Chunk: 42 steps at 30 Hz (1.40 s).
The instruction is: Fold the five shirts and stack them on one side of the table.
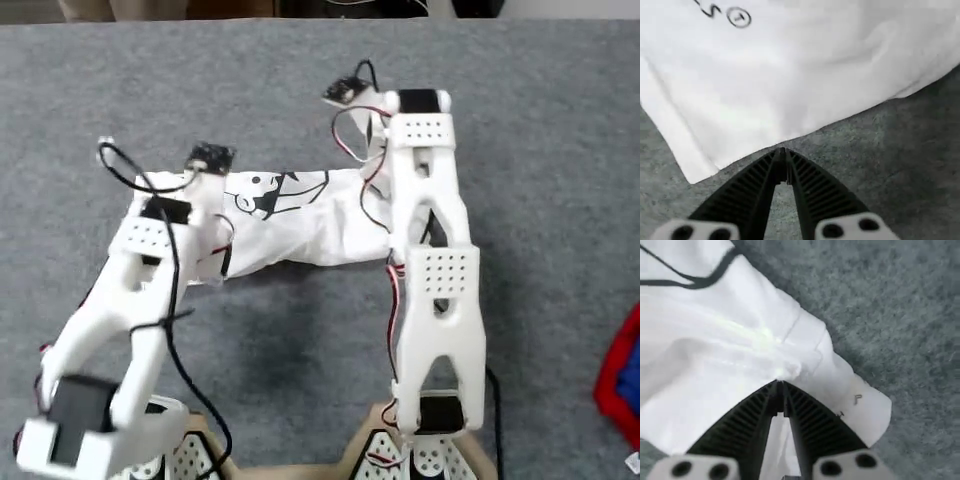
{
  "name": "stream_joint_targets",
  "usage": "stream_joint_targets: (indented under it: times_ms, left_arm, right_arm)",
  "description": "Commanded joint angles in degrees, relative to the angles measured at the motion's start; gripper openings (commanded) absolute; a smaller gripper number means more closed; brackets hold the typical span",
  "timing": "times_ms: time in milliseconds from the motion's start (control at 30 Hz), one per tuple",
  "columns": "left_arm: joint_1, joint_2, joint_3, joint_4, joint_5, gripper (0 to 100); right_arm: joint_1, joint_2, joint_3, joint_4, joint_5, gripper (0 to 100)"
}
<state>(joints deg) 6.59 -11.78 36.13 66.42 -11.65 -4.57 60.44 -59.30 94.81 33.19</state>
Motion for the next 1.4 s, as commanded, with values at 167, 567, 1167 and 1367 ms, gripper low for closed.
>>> stream_joint_targets:
  times_ms: [167,567,1167,1367]
  left_arm:
    - [-9.41,5.32,-0.35,1.76,-11.16,2]
    - [-13.54,4.70,1.05,4.84,-14.51,2]
    - [-13.01,10.42,-14.51,-4.57,-1.23,2]
    - [-13.01,21.49,-12.75,-4.75,-1.23,2]
  right_arm:
    - [4.35,4.00,-5.49,-0.88,-1.49,0.9]
    - [4.35,3.91,-9.27,2.46,0.62,0.9]
    - [1.89,4.18,-17.10,7.03,1.58,0.9]
    - [2.86,4.26,-17.10,5.54,1.58,0.9]
